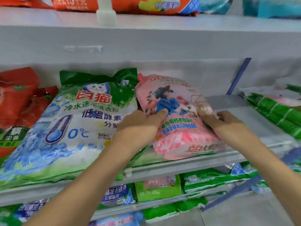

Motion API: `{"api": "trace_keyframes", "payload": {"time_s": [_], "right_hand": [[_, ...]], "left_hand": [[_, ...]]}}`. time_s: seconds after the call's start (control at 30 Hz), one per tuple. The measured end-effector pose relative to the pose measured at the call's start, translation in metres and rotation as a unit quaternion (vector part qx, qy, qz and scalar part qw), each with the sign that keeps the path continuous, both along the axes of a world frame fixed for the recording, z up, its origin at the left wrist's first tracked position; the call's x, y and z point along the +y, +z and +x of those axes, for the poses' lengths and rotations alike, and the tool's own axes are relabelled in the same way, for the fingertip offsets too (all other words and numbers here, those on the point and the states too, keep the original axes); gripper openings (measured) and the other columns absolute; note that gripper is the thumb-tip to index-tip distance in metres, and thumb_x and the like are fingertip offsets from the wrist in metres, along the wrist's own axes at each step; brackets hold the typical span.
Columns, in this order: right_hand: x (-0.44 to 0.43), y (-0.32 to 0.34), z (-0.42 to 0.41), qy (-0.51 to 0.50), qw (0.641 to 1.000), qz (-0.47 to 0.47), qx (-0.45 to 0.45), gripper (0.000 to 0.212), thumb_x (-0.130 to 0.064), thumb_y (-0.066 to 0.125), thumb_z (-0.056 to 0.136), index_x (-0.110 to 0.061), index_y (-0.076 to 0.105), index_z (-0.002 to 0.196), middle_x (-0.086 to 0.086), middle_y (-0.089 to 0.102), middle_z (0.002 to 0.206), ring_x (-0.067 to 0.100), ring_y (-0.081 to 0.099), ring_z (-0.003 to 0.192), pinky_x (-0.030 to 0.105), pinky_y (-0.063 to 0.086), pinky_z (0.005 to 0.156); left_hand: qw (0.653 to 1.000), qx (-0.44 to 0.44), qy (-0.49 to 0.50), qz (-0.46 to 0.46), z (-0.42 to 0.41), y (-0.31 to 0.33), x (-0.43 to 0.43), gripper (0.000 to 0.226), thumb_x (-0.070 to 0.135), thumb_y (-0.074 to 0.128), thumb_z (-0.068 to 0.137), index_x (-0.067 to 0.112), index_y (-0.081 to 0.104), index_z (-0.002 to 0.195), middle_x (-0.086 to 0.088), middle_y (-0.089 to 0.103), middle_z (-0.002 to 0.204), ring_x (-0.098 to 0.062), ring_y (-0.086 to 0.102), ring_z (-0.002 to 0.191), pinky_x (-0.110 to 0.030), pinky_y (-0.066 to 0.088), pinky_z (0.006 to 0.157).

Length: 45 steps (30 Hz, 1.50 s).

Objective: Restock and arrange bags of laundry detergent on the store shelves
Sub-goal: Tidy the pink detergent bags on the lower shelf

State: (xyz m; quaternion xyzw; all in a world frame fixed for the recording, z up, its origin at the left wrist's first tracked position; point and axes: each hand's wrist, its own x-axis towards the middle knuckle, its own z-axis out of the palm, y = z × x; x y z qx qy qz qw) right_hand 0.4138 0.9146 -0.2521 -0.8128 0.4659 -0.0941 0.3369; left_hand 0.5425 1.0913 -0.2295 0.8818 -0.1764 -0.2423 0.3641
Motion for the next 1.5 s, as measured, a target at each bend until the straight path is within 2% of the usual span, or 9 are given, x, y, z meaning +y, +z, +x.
{"api": "trace_keyframes", "payload": {"time_s": [0.13, 0.3, 0.57, 0.67, 0.83, 0.97, 1.13, 1.37, 1.5], "right_hand": [[-0.019, -0.004, 0.006, -0.035, 0.990, 0.134, -0.023, 0.058, -0.075, 0.064, 0.077, -0.019, 0.067, 0.090, 0.004, 0.070, 0.080, 0.023, 0.068, 0.075, 0.027, 0.055, 0.060], [-0.048, -0.014, 0.000, -0.056, 0.961, 0.258, -0.083, 0.104, -0.072, 0.091, 0.032, -0.011, 0.069, 0.114, 0.013, 0.078, 0.101, 0.038, 0.076, 0.087, 0.054, 0.061, 0.085], [-0.033, 0.011, -0.039, 0.031, 0.829, 0.514, -0.218, 0.048, -0.009, 0.077, 0.069, -0.001, 0.074, 0.117, 0.022, 0.074, 0.115, 0.041, 0.072, 0.102, 0.053, 0.056, 0.093], [-0.023, -0.001, -0.047, -0.020, 0.816, 0.517, -0.258, 0.040, -0.022, 0.078, 0.072, -0.002, 0.079, 0.106, 0.024, 0.076, 0.101, 0.037, 0.075, 0.082, 0.051, 0.062, 0.083], [0.000, -0.007, -0.062, -0.075, 0.783, 0.548, -0.285, 0.038, -0.019, 0.075, 0.082, -0.005, 0.074, 0.117, 0.027, 0.072, 0.116, 0.044, 0.069, 0.104, 0.063, 0.046, 0.106], [0.026, 0.013, -0.097, -0.089, 0.741, 0.570, -0.344, 0.038, -0.009, 0.071, 0.079, 0.002, 0.074, 0.115, 0.028, 0.071, 0.116, 0.040, 0.074, 0.091, 0.058, 0.057, 0.090], [0.069, 0.015, -0.162, -0.074, 0.747, 0.539, -0.382, 0.098, -0.014, 0.102, 0.037, 0.003, 0.065, 0.127, 0.030, 0.067, 0.121, 0.045, 0.070, 0.100, 0.060, 0.058, 0.088], [0.138, 0.064, -0.253, -0.128, 0.763, 0.489, -0.404, 0.101, -0.012, 0.101, 0.026, 0.004, 0.067, 0.120, 0.030, 0.072, 0.106, 0.040, 0.074, 0.080, 0.049, 0.063, 0.069], [0.173, 0.108, -0.294, -0.218, 0.743, 0.441, -0.453, 0.034, -0.021, 0.077, 0.067, -0.003, 0.081, 0.096, 0.021, 0.075, 0.090, 0.034, 0.074, 0.071, 0.043, 0.062, 0.067]], "left_hand": [[0.993, 0.115, -0.014, -0.019, 0.002, 0.001, -0.020, 0.100, 0.082, 0.066, 0.071, 0.022, 0.046, 0.148, -0.001, 0.050, 0.150, -0.028, 0.051, 0.129, -0.032, 0.036, 0.090], [0.966, 0.213, 0.033, -0.141, 0.014, -0.013, -0.028, 0.120, 0.062, 0.098, 0.032, 0.020, 0.058, 0.136, -0.002, 0.070, 0.127, -0.029, 0.067, 0.114, -0.040, 0.047, 0.100], [0.922, 0.314, 0.010, -0.226, 0.006, 0.008, -0.007, 0.016, 0.009, 0.078, 0.062, 0.000, 0.081, 0.075, -0.013, 0.075, 0.068, -0.021, 0.071, 0.051, -0.025, 0.056, 0.045], [0.923, 0.278, 0.039, -0.263, 0.000, -0.001, -0.006, 0.007, 0.015, 0.081, 0.055, 0.009, 0.077, 0.053, -0.007, 0.072, 0.057, -0.019, 0.070, 0.055, -0.019, 0.054, 0.053], [0.912, 0.328, 0.026, -0.244, -0.019, 0.011, 0.006, 0.051, 0.028, 0.081, 0.062, 0.012, 0.078, 0.110, -0.014, 0.078, 0.103, -0.034, 0.074, 0.092, -0.044, 0.056, 0.096], [0.916, 0.322, -0.002, -0.238, -0.046, 0.029, 0.027, 0.065, 0.019, 0.085, 0.061, 0.009, 0.069, 0.123, -0.012, 0.078, 0.108, -0.024, 0.077, 0.089, -0.028, 0.062, 0.071], [0.894, 0.367, -0.013, -0.258, -0.086, 0.041, 0.071, 0.059, -0.014, 0.076, 0.051, 0.011, 0.074, 0.104, -0.020, 0.077, 0.099, -0.036, 0.076, 0.080, -0.049, 0.062, 0.065], [0.885, 0.417, -0.074, -0.192, -0.133, 0.069, 0.099, 0.059, 0.028, 0.096, 0.046, 0.009, 0.079, 0.100, -0.023, 0.072, 0.107, -0.038, 0.070, 0.087, -0.051, 0.055, 0.084], [0.877, 0.431, -0.114, -0.179, -0.169, 0.091, 0.112, 0.063, 0.020, 0.094, 0.053, 0.006, 0.075, 0.112, -0.031, 0.070, 0.114, -0.050, 0.066, 0.104, -0.064, 0.046, 0.099]]}}
